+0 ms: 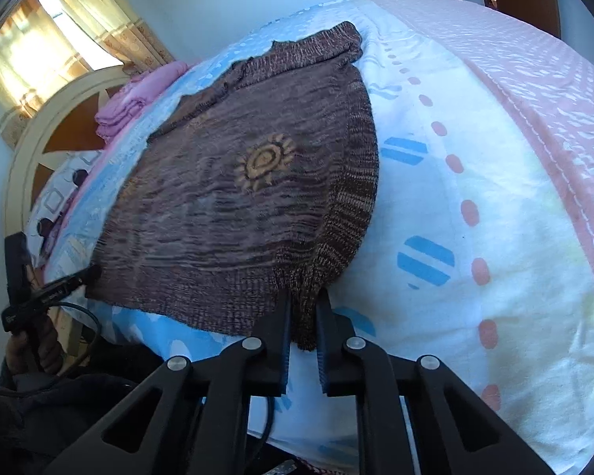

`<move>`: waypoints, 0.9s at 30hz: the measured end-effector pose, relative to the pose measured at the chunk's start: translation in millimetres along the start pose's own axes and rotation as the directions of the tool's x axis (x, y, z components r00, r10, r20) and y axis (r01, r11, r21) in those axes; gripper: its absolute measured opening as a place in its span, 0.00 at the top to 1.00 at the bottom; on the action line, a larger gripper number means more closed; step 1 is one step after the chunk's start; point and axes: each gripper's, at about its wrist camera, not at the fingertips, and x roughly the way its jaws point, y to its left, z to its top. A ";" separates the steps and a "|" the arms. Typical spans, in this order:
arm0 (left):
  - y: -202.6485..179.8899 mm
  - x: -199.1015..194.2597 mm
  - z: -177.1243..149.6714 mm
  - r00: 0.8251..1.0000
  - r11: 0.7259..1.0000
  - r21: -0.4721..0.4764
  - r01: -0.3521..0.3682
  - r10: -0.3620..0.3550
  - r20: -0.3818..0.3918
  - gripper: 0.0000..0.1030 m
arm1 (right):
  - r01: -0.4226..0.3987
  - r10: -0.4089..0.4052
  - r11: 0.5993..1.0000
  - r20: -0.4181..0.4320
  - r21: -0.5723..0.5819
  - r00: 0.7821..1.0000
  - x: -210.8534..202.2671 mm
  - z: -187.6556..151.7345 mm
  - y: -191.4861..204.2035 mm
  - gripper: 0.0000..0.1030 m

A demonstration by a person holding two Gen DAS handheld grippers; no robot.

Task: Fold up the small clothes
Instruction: 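Lower both tools to the ribbed sweater hem and close on it, then lift the hem with both tools and fold it toward the collar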

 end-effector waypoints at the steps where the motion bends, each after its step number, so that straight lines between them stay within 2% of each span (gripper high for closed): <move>1: -1.2 -1.8 0.9 1.000 1.000 0.008 -0.002 0.002 0.007 0.91 | -0.018 0.018 1.000 0.016 0.008 1.000 -3.7 1.3 -0.5 0.90; 6: 9.0 -20.8 12.5 0.997 0.999 -0.030 0.038 -0.036 0.066 0.91 | -0.074 0.069 0.997 0.127 0.031 0.989 -28.4 8.5 -5.3 0.90; 10: 10.0 -37.1 20.8 0.990 0.998 -0.021 0.058 -0.055 0.128 0.91 | -0.079 0.073 0.995 0.114 0.052 0.991 -24.7 8.6 -9.4 0.90; 16: 14.1 -43.1 33.0 0.984 0.993 -0.043 0.110 -0.103 0.144 0.91 | -0.157 0.144 0.985 0.161 0.068 0.976 -37.4 16.9 -7.2 0.90; 21: 13.9 -51.6 51.5 0.973 0.990 -0.033 0.140 -0.131 0.187 0.91 | -0.169 0.154 0.984 0.206 0.057 0.966 -48.3 33.8 -4.1 0.91; 27: 11.8 -52.6 76.0 0.962 0.989 -0.014 0.148 -0.141 0.233 0.92 | -0.137 0.124 0.990 0.252 0.035 0.960 -57.9 60.2 -1.6 0.91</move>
